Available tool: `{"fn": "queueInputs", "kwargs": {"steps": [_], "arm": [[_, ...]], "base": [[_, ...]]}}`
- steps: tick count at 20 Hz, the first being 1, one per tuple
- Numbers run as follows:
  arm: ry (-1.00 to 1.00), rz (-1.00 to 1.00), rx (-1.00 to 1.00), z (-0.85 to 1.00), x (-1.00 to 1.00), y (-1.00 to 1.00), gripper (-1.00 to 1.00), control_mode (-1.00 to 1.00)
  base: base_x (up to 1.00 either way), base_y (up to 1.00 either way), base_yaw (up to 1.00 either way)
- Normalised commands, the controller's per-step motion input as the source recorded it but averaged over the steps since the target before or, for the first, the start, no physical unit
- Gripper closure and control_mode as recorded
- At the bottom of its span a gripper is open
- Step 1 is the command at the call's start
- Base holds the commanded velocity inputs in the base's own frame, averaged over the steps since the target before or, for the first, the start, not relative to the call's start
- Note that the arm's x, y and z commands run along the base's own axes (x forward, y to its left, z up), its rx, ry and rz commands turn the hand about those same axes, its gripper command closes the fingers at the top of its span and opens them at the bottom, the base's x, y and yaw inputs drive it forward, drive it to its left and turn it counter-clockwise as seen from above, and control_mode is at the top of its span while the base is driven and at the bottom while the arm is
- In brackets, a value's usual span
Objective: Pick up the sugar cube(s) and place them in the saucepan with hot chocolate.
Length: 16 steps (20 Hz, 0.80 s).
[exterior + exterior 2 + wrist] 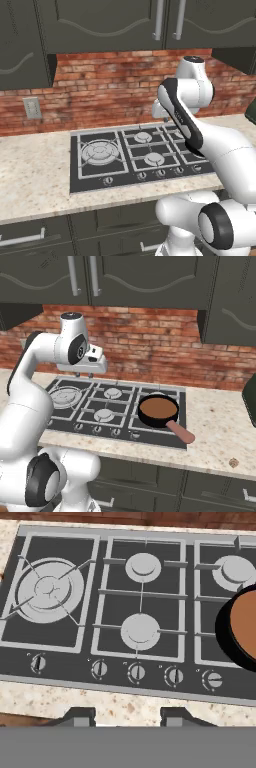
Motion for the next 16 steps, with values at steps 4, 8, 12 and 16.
{"fn": "queueInputs", "kwargs": {"steps": [4,8,12,16], "arm": [[-0.01,0.0,0.0,0.0,-0.11,-0.02,-1.0,-1.0],[0.0,0.0,0.0,0.0,-0.29,-0.36,-1.0,-1.0],[0.0,0.0,0.0,-0.01,-0.61,-0.41,-1.0,-1.0],[-0.01,-0.09,0.02,-0.01,-0.66,-0.61,-1.0,-1.0]], "base": [[0.0,0.0,0.0],[0.0,0.0,0.0],[0.0,0.0,0.0],[0.0,0.0,0.0]]}}
